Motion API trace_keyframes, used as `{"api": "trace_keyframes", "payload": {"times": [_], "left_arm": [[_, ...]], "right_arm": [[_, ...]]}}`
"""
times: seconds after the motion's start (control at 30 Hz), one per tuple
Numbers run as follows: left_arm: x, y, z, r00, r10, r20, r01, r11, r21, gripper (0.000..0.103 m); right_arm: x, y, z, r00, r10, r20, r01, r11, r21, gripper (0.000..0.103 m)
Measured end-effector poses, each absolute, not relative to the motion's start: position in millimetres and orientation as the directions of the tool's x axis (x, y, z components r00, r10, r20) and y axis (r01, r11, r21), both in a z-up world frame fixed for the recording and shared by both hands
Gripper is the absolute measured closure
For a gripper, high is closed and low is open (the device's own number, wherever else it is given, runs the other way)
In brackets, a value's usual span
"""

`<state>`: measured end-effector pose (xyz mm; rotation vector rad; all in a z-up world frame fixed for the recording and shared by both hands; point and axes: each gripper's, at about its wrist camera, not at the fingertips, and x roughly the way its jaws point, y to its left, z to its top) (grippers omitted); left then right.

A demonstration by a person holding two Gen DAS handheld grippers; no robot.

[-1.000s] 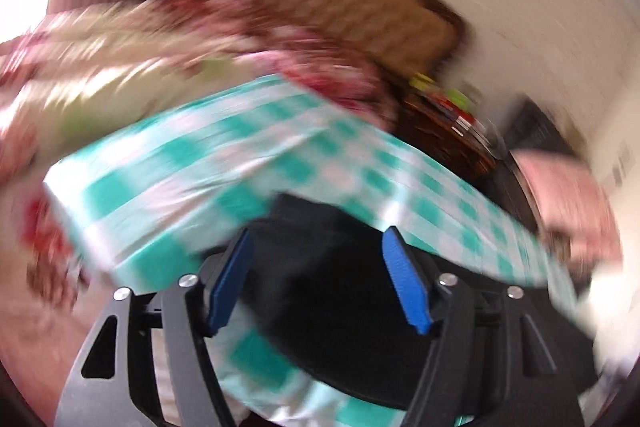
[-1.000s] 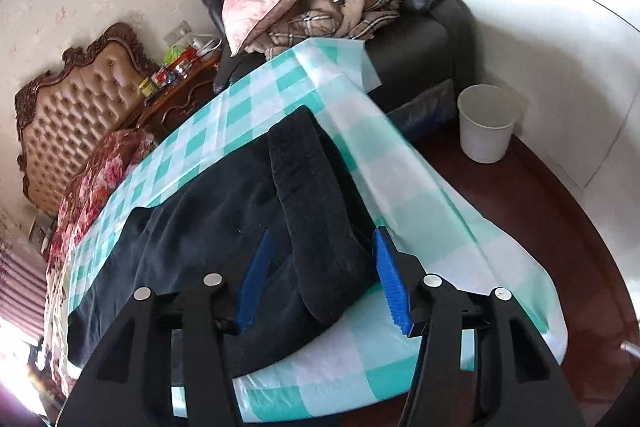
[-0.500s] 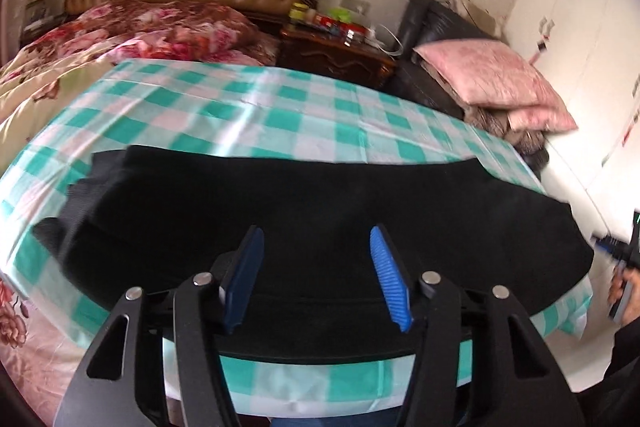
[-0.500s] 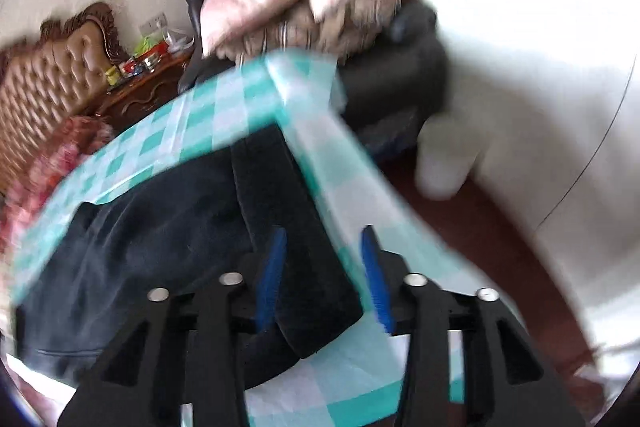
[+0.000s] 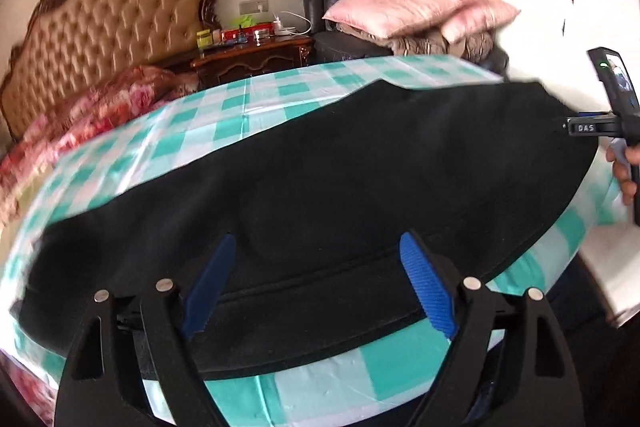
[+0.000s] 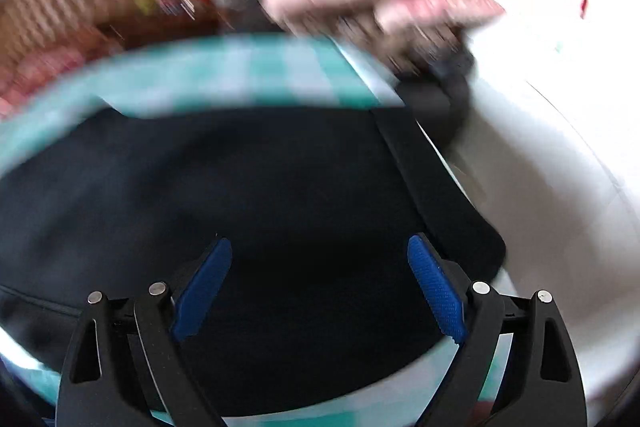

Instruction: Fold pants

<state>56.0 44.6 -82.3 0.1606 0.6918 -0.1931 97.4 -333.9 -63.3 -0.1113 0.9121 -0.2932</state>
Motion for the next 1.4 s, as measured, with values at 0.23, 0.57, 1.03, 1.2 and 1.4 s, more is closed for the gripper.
{"api": "trace_keyframes", "payload": {"times": [0.23,0.57,1.03,1.2,1.4], "left_arm": [[108.0,-33.1,-46.8,0.737,-0.273,-0.618,0.383,0.923,0.049,0.052],[276.2,-211.6,-112.1,0.472,-0.35,-0.809,0.559,0.828,-0.032,0.081],[320.0,-249.1,-108.3,0.474,-0.351,-0.807,0.462,0.88,-0.112,0.068],[258.7,-195.3,-67.6,0.554,-0.413,-0.723,0.458,0.876,-0.15,0.064],[127.5,-99.0,-83.8,0.587,-0.336,-0.736,0.425,0.902,-0.072,0.065]], "right_arm": [[88.5,-338.7,-77.8,0.607,-0.315,-0.73,0.22,0.949,-0.227,0.016],[87.0,-334.2,-76.9,0.6,-0.306,-0.739,0.209,0.952,-0.224,0.016],[87.0,-332.9,-76.6,0.6,-0.298,-0.743,0.214,0.954,-0.21,0.016],[88.6,-334.4,-77.0,0.6,-0.296,-0.743,0.218,0.954,-0.204,0.016],[85.4,-332.8,-78.0,0.611,-0.3,-0.732,0.221,0.953,-0.206,0.016]]}}
